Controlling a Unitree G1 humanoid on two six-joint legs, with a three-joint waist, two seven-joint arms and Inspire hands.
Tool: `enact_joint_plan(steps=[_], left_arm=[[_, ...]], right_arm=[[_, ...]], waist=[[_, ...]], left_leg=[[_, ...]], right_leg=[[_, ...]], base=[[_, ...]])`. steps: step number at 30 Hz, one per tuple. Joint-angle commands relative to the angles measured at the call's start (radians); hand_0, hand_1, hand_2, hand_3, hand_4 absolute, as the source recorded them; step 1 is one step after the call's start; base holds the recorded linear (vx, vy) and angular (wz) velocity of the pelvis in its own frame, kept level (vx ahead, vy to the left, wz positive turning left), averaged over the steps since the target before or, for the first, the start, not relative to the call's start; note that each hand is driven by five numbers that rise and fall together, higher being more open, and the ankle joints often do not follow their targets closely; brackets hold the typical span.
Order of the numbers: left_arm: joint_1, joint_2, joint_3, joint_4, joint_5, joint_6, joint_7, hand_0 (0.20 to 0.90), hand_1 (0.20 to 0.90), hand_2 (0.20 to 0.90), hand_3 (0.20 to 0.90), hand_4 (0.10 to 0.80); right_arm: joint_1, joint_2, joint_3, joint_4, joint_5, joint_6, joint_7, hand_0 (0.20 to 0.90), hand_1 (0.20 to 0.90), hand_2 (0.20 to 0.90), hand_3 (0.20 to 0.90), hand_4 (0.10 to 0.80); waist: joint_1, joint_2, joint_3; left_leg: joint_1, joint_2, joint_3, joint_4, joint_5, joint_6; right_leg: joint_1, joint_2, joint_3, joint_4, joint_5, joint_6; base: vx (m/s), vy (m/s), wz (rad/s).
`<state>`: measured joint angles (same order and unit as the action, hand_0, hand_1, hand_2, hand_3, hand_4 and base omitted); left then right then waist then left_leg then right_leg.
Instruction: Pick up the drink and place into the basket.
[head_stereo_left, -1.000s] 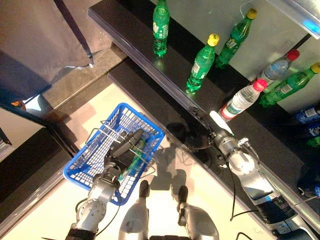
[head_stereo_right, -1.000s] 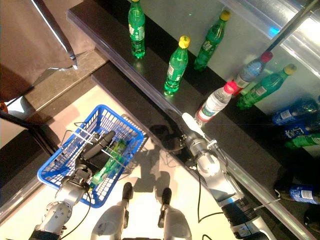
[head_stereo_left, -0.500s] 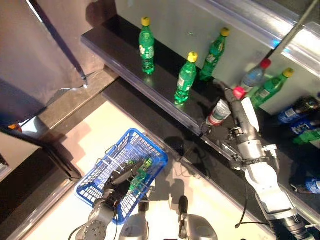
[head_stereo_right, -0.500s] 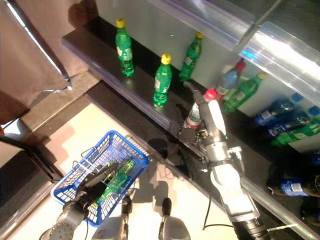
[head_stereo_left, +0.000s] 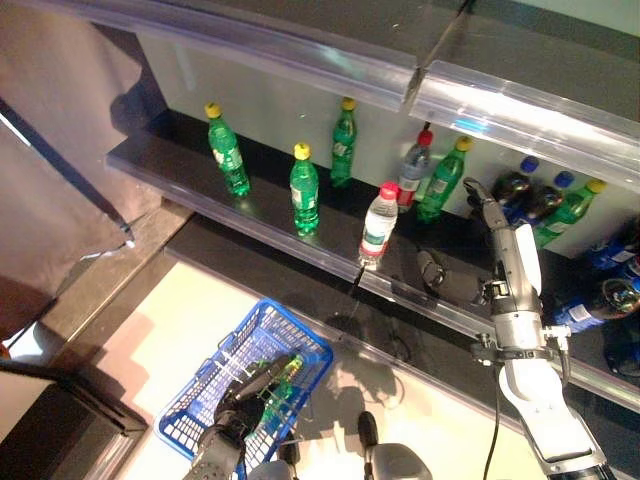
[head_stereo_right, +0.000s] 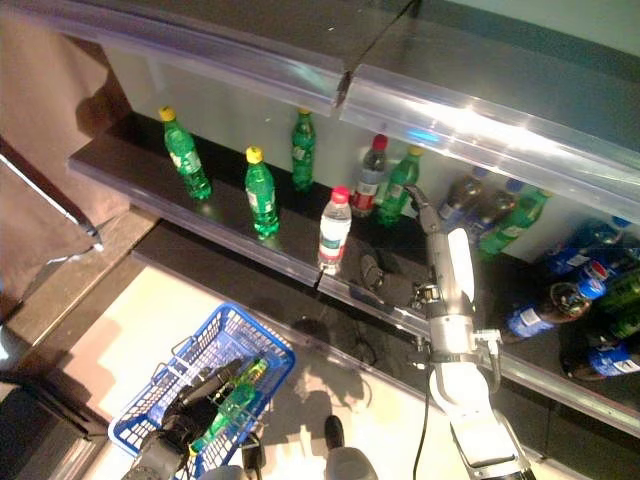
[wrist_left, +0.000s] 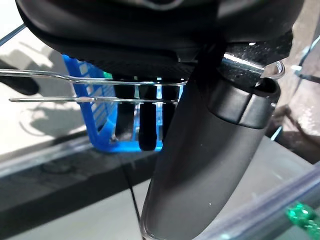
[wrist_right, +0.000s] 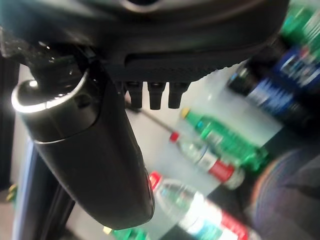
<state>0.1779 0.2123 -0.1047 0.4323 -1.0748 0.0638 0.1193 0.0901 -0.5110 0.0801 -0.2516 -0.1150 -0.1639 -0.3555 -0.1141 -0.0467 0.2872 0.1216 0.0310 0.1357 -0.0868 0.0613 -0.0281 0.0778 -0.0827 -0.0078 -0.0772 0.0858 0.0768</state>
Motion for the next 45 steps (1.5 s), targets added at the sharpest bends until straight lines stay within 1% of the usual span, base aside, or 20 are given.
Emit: enact_joint_plan(steps=[1,9,11,13,14,15,16,18,19,22,23,24,26,28,31,34,37,39,42,45], left_arm=[[-0.074,0.018,0.043,-0.102,0.024,-0.186,-0.168,0.300,0.300,0.300,0.200,0.100],[-0.069,0.006,0.059,0.010,0.045,-0.185,-0.219,0.300,0.300,0.300,0.200,0.100],[-0.068,0.007,0.066,0.038,0.063,-0.176,-0.230,0.300,0.300,0.300,0.200,0.100],[-0.065,0.008,0.069,0.047,0.069,-0.175,-0.233,0.300,0.300,0.300,0.200,0.100],[-0.062,0.010,0.074,0.063,0.069,-0.183,-0.235,0.300,0.300,0.300,0.200,0.100],[-0.058,0.012,0.078,0.071,0.064,-0.190,-0.233,0.300,0.300,0.300,0.200,0.100],[-0.058,0.014,0.081,0.074,0.065,-0.189,-0.236,0.300,0.300,0.300,0.200,0.100],[-0.051,0.015,0.102,0.083,0.049,-0.200,-0.234,0.300,0.300,0.300,0.200,0.100],[-0.051,0.016,0.105,0.090,0.041,-0.205,-0.236,0.300,0.300,0.300,0.200,0.100],[-0.059,0.023,0.101,0.115,0.040,-0.201,-0.252,0.300,0.300,0.300,0.200,0.100],[-0.061,0.020,0.098,0.127,0.046,-0.200,-0.258,0.300,0.300,0.300,0.200,0.100],[-0.057,0.015,0.094,0.141,0.050,-0.203,-0.259,0.300,0.300,0.300,0.200,0.100],[-0.051,0.006,0.100,0.159,0.047,-0.204,-0.256,0.300,0.300,0.300,0.200,0.100],[-0.052,0.002,0.102,0.170,0.050,-0.203,-0.256,0.300,0.300,0.300,0.200,0.100],[-0.057,0.003,0.101,0.190,0.051,-0.195,-0.257,0.300,0.300,0.300,0.200,0.100],[-0.053,0.000,0.086,0.202,0.055,-0.198,-0.261,0.300,0.300,0.300,0.200,0.100],[-0.061,-0.001,0.067,0.208,0.056,-0.209,-0.259,0.300,0.300,0.300,0.200,0.100],[-0.091,0.004,0.041,0.199,0.043,-0.221,-0.247,0.300,0.300,0.300,0.200,0.100],[-0.133,0.008,0.021,0.187,0.028,-0.237,-0.225,0.300,0.300,0.300,0.200,0.100],[-0.152,0.008,0.010,0.178,0.024,-0.246,-0.205,0.300,0.300,0.300,0.200,0.100]], right_arm=[[-0.027,-0.042,-0.056,-0.006,0.020,-0.074,-0.089,0.900,0.900,0.900,0.900,0.800],[0.007,-0.020,-0.095,0.020,0.052,-0.065,-0.202,0.900,0.900,0.900,0.900,0.800],[0.030,-0.013,-0.115,0.019,0.064,-0.061,-0.225,0.900,0.900,0.900,0.900,0.800],[0.044,-0.013,-0.129,0.017,0.068,-0.061,-0.223,0.900,0.900,0.900,0.900,0.800],[0.061,-0.014,-0.141,0.014,0.083,-0.068,-0.216,0.900,0.900,0.900,0.900,0.800],[0.073,-0.014,-0.149,0.011,0.086,-0.073,-0.213,0.900,0.900,0.900,0.900,0.800],[0.076,-0.014,-0.151,0.010,0.087,-0.073,-0.216,0.900,0.900,0.900,0.900,0.800],[0.082,-0.022,-0.166,0.014,0.116,-0.091,-0.200,0.900,0.900,0.900,0.900,0.800],[0.081,-0.027,-0.169,0.018,0.123,-0.093,-0.211,0.900,0.900,0.900,0.900,0.800],[0.085,-0.028,-0.184,0.037,0.132,-0.106,-0.280,0.900,0.900,0.900,0.900,0.800],[0.089,-0.023,-0.189,0.040,0.132,-0.110,-0.311,0.900,0.900,0.900,0.900,0.800],[0.094,-0.013,-0.195,0.046,0.135,-0.120,-0.346,0.900,0.900,0.900,0.900,0.800],[0.088,0.006,-0.197,0.053,0.172,-0.129,-0.343,0.900,0.900,0.900,0.900,0.800],[0.075,0.020,-0.186,0.065,0.191,-0.126,-0.333,0.900,0.900,0.900,0.900,0.800],[0.047,0.032,-0.174,0.091,0.225,-0.116,-0.317,0.900,0.900,0.900,0.900,0.800],[0.021,0.037,-0.163,0.118,0.282,-0.104,-0.285,0.900,0.900,0.900,0.900,0.800],[-0.007,0.040,-0.149,0.148,0.332,-0.113,-0.258,0.900,0.900,0.900,0.900,0.800],[-0.052,0.041,-0.125,0.174,0.376,-0.141,-0.248,0.900,0.900,0.900,0.900,0.800],[-0.112,0.048,-0.096,0.202,0.382,-0.168,-0.255,0.900,0.900,0.900,0.900,0.800],[-0.141,0.053,-0.079,0.207,0.359,-0.167,-0.284,0.900,0.900,0.900,0.900,0.800]], waist=[[0.018,0.035,-0.171],[-0.014,0.032,-0.163],[-0.034,0.027,-0.154],[-0.044,0.025,-0.150],[-0.059,0.022,-0.144],[-0.067,0.020,-0.137],[-0.067,0.017,-0.138],[-0.065,0.015,-0.132],[-0.067,0.017,-0.128],[-0.068,0.022,-0.135],[-0.067,0.022,-0.139],[-0.064,0.020,-0.144],[-0.058,0.020,-0.151],[-0.055,0.022,-0.151],[-0.050,0.024,-0.151],[-0.042,0.023,-0.144],[-0.033,0.024,-0.125],[-0.020,0.029,-0.090],[-0.011,0.034,-0.044],[-0.007,0.037,-0.019]], left_leg=[[0.019,-0.055,-0.006,0.013,-0.101,0.049],[0.016,-0.063,0.038,0.044,-0.132,0.066],[0.015,-0.064,0.066,0.061,-0.147,0.072],[0.015,-0.065,0.082,0.067,-0.153,0.075],[0.019,-0.063,0.103,0.071,-0.158,0.075],[0.027,-0.062,0.122,0.077,-0.168,0.078],[0.024,-0.062,0.130,0.078,-0.165,0.077],[0.025,-0.052,0.182,0.085,-0.167,0.078],[0.026,-0.048,0.193,0.086,-0.170,0.081],[0.009,-0.046,0.189,0.090,-0.164,0.086],[0.006,-0.048,0.184,0.093,-0.165,0.086],[0.006,-0.049,0.183,0.093,-0.168,0.084],[0.011,-0.044,0.196,0.091,-0.169,0.078],[0.018,-0.040,0.200,0.090,-0.174,0.077],[0.022,-0.031,0.197,0.099,-0.178,0.076],[0.016,-0.024,0.191,0.120,-0.182,0.074],[-0.007,-0.021,0.177,0.144,-0.183,0.073],[-0.061,-0.018,0.161,0.172,-0.177,0.071],[-0.110,-0.015,0.147,0.190,-0.168,0.067],[-0.133,-0.013,0.138,0.197,-0.160,0.064]], right_leg=[[-0.010,0.013,-0.005,0.077,-0.055,0.032],[-0.052,-0.009,0.031,0.111,-0.039,0.055],[-0.074,-0.022,0.047,0.126,-0.023,0.070],[-0.084,-0.026,0.056,0.128,-0.014,0.077],[-0.102,-0.033,0.058,0.132,0.001,0.087],[-0.113,-0.039,0.046,0.148,0.008,0.096],[-0.121,-0.040,0.044,0.151,0.016,0.097],[-0.132,-0.053,-0.019,0.175,0.013,0.101],[-0.135,-0.059,-0.030,0.199,0.007,0.103],[-0.128,-0.052,-0.010,0.216,-0.022,0.096],[-0.120,-0.056,-0.005,0.207,-0.023,0.094],[-0.113,-0.071,-0.010,0.193,-0.013,0.094],[-0.118,-0.088,-0.031,0.175,0.006,0.095],[-0.117,-0.092,-0.039,0.162,0.002,0.095],[-0.107,-0.082,-0.036,0.151,-0.022,0.091],[-0.098,-0.072,-0.044,0.150,-0.038,0.079],[-0.109,-0.062,-0.048,0.164,-0.048,0.066],[-0.140,-0.053,-0.050,0.180,-0.055,0.053],[-0.171,-0.043,-0.049,0.188,-0.060,0.042],[-0.182,-0.038,-0.050,0.190,-0.061,0.037]], base=[[-0.016,0.056,-0.24],[-0.014,0.057,-0.16],[0.005,0.063,-0.25],[0.011,0.045,-0.31],[0.026,0.045,-0.37],[0.015,0.022,-0.36],[0.002,0.008,-0.53],[-0.034,-0.002,-0.95],[-0.064,-0.002,-1.14],[-0.039,-0.032,-0.73],[0.010,-0.114,-0.28],[0.029,-0.130,-0.21],[0.036,-0.149,-0.20],[0.038,-0.113,-0.07],[0.068,-0.139,-0.01],[0.087,-0.137,-0.01],[0.014,-0.112,0.00],[-0.170,-0.138,0.01],[-0.203,-0.099,0.05],[-0.092,-0.077,0.10]])
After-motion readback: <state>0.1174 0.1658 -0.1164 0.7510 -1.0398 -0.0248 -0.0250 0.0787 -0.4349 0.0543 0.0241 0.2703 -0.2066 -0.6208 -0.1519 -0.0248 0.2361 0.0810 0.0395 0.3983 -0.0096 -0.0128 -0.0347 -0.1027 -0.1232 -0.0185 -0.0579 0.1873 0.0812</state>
